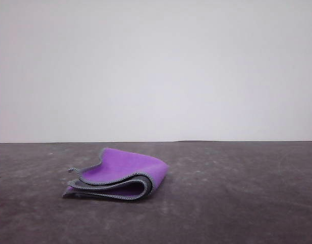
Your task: Fold clothes
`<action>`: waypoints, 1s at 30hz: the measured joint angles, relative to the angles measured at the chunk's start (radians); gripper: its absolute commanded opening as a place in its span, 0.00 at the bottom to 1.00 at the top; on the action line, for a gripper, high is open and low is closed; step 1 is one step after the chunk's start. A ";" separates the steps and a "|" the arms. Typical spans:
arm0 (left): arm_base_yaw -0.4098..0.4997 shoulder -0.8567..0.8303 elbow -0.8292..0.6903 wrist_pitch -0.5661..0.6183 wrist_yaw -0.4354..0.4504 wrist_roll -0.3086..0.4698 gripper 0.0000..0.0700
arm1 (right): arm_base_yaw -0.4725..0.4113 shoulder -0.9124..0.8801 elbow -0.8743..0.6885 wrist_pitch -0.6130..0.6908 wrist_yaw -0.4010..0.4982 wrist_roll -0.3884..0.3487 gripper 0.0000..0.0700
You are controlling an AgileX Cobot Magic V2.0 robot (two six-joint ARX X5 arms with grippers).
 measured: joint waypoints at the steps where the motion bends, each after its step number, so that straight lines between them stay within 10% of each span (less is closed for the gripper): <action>1: 0.000 0.000 0.000 0.000 0.000 0.000 0.00 | 0.000 0.000 0.000 0.000 0.000 0.000 0.02; 30: 0.000 0.000 0.000 0.000 0.000 0.000 0.00 | 0.000 0.000 0.000 0.000 0.000 0.000 0.02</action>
